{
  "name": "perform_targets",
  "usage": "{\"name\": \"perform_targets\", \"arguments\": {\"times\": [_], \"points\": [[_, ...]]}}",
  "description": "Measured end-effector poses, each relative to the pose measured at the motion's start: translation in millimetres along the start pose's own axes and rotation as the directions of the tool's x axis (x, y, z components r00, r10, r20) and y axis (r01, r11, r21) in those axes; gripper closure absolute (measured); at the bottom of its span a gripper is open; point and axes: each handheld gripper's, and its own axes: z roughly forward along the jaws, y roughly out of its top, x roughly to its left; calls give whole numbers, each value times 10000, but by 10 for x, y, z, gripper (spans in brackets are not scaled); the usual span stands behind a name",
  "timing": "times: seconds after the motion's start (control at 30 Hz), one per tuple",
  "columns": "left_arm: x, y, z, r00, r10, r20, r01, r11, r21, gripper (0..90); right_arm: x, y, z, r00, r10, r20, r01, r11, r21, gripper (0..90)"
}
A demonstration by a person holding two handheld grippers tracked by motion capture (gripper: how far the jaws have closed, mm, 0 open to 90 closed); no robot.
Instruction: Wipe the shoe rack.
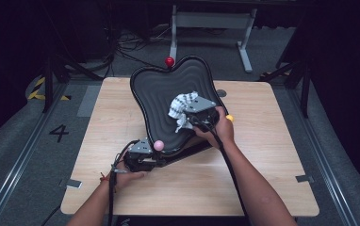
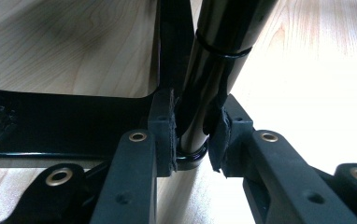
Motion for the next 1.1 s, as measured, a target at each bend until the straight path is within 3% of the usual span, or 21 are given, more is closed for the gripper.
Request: {"name": "perform_targets", "arguments": {"times": [0.07,0.47,0.57,0.7,0.97,1.1], "points": [[0,0,0,10000,2,-1,-2,10000,4,721,135,72,17,9994,-237,-250,234,9997,-114,795],[-7,0,0,10000,-17,54,17,10000,28,721,509,237,53,9896,-998,-1031,947,9941,-532,794],[-5,2,-4,10000,44,-37,-44,10000,58,722,569,259,48,9894,-1160,-871,1126,9927,-433,795],[-5,1,-3,10000,44,-55,-44,10000,56,722,529,244,46,9912,-981,-887,949,9947,-393,797],[-5,1,-4,10000,42,-66,-42,10000,54,722,318,131,8,9962,-867,9,867,9962,85,799],[-4,2,-4,10000,56,-64,-55,10000,60,722,127,14,-25,9984,-451,344,438,9983,378,799]]}}
